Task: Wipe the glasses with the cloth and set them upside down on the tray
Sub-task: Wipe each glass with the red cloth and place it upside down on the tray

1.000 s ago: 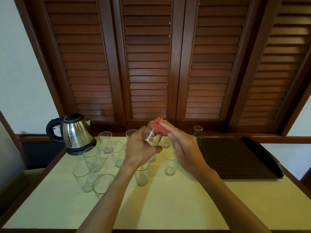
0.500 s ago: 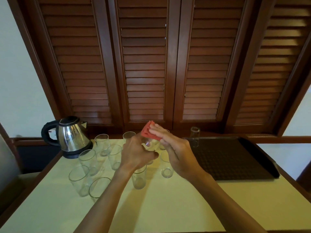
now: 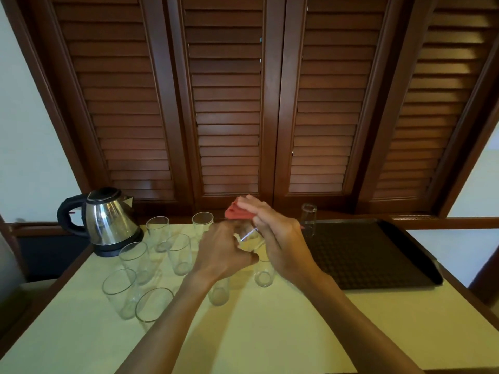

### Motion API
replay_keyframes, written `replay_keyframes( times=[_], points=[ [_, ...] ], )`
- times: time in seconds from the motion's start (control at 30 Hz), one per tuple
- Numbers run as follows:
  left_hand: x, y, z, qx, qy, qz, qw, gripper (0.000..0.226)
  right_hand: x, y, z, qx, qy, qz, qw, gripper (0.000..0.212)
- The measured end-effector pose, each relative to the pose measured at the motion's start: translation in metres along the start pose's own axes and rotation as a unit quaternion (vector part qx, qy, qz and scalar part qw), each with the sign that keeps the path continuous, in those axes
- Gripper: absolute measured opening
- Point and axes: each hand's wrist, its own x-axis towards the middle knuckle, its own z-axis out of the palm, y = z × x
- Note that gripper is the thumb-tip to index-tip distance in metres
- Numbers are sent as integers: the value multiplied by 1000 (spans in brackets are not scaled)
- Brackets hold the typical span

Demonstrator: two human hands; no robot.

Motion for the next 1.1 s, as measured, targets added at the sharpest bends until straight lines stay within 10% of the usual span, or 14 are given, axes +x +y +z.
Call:
replay_keyframes(
  times=[0.3,0.47,0.93,1.1],
  points=[
    [-7,12,7,-396,-4,-85,914,48,-18,4,19,184,148,127,963,40],
    [-9,21,18,-441,100,-55,890,55,-32,-14,42,110,147,74,980,42],
    [-17,24,19,-428,91,-74,896,58,-18,3,27,90,101,136,982,40],
    [4,24,3,-572,155,-147,792,76,-40,-11,36,103,129,85,983,45]
  ],
)
